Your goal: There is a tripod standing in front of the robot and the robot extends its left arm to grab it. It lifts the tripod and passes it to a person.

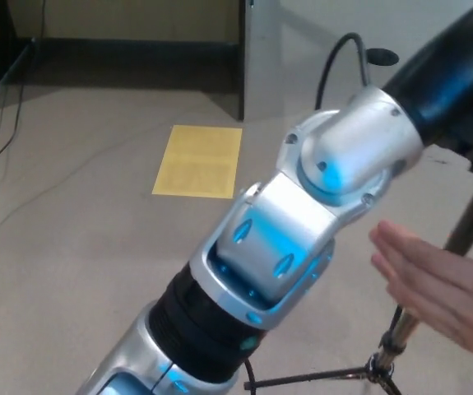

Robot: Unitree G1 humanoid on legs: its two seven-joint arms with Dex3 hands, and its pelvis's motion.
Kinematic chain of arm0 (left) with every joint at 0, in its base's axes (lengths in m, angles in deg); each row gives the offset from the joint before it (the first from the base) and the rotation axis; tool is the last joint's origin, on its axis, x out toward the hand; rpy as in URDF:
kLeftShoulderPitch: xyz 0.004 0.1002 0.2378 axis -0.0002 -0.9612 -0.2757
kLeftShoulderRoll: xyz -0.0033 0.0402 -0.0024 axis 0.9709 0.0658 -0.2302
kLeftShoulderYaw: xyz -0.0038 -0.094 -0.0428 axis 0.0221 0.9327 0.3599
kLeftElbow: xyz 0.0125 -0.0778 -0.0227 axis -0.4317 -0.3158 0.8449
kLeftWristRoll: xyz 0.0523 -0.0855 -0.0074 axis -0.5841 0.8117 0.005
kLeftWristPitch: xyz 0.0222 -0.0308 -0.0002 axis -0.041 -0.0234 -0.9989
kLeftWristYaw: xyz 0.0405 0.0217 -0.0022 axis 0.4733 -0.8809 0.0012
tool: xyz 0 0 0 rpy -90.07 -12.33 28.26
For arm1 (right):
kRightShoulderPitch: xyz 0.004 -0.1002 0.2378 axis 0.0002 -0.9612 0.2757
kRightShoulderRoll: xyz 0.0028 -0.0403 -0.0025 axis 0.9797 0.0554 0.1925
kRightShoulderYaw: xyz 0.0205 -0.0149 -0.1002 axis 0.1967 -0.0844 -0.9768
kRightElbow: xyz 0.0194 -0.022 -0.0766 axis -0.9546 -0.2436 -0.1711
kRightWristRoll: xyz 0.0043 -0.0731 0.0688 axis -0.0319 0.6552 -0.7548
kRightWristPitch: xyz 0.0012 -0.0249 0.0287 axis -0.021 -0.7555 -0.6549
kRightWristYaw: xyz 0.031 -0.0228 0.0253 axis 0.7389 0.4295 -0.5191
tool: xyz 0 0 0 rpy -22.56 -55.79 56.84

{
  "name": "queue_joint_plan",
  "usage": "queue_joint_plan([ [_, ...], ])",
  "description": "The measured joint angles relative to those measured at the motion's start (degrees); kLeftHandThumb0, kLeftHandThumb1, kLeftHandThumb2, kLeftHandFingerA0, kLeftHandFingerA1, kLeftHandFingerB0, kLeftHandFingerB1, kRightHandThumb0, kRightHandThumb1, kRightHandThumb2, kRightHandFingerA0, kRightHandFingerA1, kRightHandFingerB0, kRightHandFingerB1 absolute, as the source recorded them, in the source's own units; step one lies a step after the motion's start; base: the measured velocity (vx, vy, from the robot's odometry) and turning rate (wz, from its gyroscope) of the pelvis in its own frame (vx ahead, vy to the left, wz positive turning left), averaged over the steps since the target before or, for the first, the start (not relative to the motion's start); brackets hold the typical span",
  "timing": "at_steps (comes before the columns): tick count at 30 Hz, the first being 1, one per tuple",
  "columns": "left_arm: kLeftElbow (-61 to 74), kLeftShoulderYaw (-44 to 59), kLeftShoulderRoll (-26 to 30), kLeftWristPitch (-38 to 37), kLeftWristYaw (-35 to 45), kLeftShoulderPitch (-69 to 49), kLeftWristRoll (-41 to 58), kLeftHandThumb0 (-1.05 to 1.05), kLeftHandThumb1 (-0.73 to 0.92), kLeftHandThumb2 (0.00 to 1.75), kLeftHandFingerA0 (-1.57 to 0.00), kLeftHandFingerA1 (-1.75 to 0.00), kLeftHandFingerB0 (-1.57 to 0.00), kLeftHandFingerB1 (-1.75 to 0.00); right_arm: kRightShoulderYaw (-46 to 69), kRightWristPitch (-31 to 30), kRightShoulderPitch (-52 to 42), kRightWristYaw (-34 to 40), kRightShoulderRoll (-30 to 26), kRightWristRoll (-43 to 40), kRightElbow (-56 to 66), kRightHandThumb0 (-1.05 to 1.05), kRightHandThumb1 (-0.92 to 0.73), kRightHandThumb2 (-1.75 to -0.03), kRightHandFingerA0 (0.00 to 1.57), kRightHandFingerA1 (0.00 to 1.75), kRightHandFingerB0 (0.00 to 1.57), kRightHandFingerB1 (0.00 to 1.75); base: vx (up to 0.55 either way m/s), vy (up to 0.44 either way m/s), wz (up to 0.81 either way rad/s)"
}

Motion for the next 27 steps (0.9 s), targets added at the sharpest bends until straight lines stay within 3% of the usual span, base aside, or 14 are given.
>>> queue_joint_plan([
  [3, 2.4, -2.0, 0.0, 1.4, -0.2, 0.0, 0.0, -0.17, 0.61, 0.96, -1.09, -1.3, -0.82, -1.15, 0.0, -0.1, 0.2, 0.0, 0.0, 0.0, 0.0, -0.41, -0.69, -0.61, 0.66, 0.44, 0.51, 0.38, 0.0, 0.0, 0.0],
  [10, 7.9, -5.2, 0.0, 4.9, -0.3, 0.0, 0.0, -0.1, 0.66, 0.89, -1.08, -1.25, -0.81, -0.96, 0.0, 0.0, 0.5, -0.1, 0.0, -0.1, -0.1, -0.41, -0.7, -0.61, 0.64, 0.43, 0.5, 0.37, 0.0, 0.0, 0.0],
  [11, 8.1, -5.3, 0.0, 5.0, -0.3, 0.0, 0.0, -0.15, 0.71, 0.85, -1.08, -1.19, -0.83, -0.9, 0.0, 0.0, 0.5, -0.1, 0.0, -0.1, -0.1, -0.41, -0.7, -0.61, 0.65, 0.43, 0.5, 0.37, 0.0, 0.0, 0.0],
  [12, 8.3, -5.4, 0.0, 5.0, -0.4, 0.0, 0.0, -0.21, 0.79, 0.72, -1.07, -1.03, -0.83, -0.68, 0.0, 0.0, 0.6, -0.2, 0.0, -0.1, -0.1, -0.41, -0.7, -0.61, 0.65, 0.43, 0.5, 0.37, 0.0, 0.0, 0.0],
  [13, 8.5, -5.4, 0.0, 5.0, -0.5, 0.0, 0.0, -0.21, 0.79, 0.72, -1.07, -1.03, -0.83, -0.68, 0.0, -0.1, 0.6, -0.3, 0.0, 0.0, -0.1, -0.41, -0.7, -0.61, 0.65, 0.43, 0.5, 0.37, 0.0, 0.0, 0.0],
  [14, 8.6, -5.5, 0.0, 5.0, -0.8, 0.0, 0.0, -0.3, 0.82, 0.64, -0.96, -0.69, -0.66, -0.46, 0.0, -0.2, 0.7, -0.3, 0.0, -0.1, -0.1, -0.41, -0.71, -0.61, 0.66, 0.43, 0.52, 0.38, 0.0, 0.0, 0.0],
  [15, 8.6, -5.7, 0.0, 5.0, -1.1, 0.0, -0.2, -0.44, 0.71, 0.61, -0.62, -0.43, -0.33, -0.32, 0.0, -0.3, 0.8, -0.4, 0.0, 0.0, -0.1, -0.41, -0.71, -0.6, 0.69, 0.43, 0.53, 0.37, 0.0, 0.0, 0.0],
  [16, 8.6, -6.1, 0.0, 4.9, -1.8, -0.1, -0.7, -0.5, 0.69, 0.6, -0.47, -0.39, -0.21, -0.28, 0.0, -0.4, 0.8, -0.4, 0.0, 0.0, -0.1, -0.41, -0.7, -0.6, 0.69, 0.43, 0.53, 0.37, 0.0, 0.0, 0.0],
  [17, 8.6, -6.5, 0.0, 4.8, -2.6, -0.2, -1.3, -0.65, 0.49, 0.81, -0.2, -0.47, -0.04, -0.3, 0.0, -0.5, 0.8, -0.4, 0.0, 0.0, 0.0, -0.41, -0.7, -0.61, 0.66, 0.43, 0.52, 0.38, 0.0, 0.0, 0.0],
  [18, 8.6, -6.8, 0.0, 4.8, -3.4, -0.2, -1.9, -0.65, 0.49, 0.81, -0.2, -0.47, -0.04, -0.3, 0.0, -0.6, 0.9, -0.4, 0.0, 0.0, 0.1, -0.41, -0.7, -0.61, 0.66, 0.43, 0.52, 0.38, 0.0, 0.0, 0.0],
  [19, 8.5, -7.1, 0.0, 4.7, -4.1, -0.3, -2.5, -0.67, 0.57, 0.58, -0.15, -0.33, -0.05, -0.17, 0.0, -0.7, 0.9, -0.4, 0.0, 0.0, 0.1, -0.41, -0.7, -0.61, 0.67, 0.43, 0.52, 0.38, 0.0, 0.0, 0.0],
  [20, 8.5, -7.3, 0.0, 4.7, -4.8, -0.3, -3.0, -0.74, 0.45, 0.86, -0.01, -0.34, 0.0, -0.11, 0.0, -0.7, 0.9, -0.5, 0.0, 0.0, 0.0, -0.41, -0.7, -0.61, 0.67, 0.43, 0.52, 0.38, 0.0, 0.0, 0.0],
  [23, 8.5, -8.2, 0.1, 4.6, -6.8, -0.3, -5.3, -0.83, 0.47, 0.86, 0.0, -0.05, 0.0, 0.0, 0.0, -0.8, 1.1, -0.6, 0.0, 0.0, -0.2, -0.43, -0.7, -0.6, 0.69, 0.43, 0.53, 0.38, 0.0, 0.0, 0.0],
  [27, 8.6, -9.0, 0.2, 4.6, -8.4, -0.3, -8.1, -0.81, 0.46, 0.85, 0.0, -0.03, 0.0, 0.0, 0.0, -0.8, 1.4, -0.6, 0.0, 0.0, -0.4, -0.45, -0.7, -0.6, 0.71, 0.43, 0.54, 0.37, 0.0, 0.0, 0.0],
])
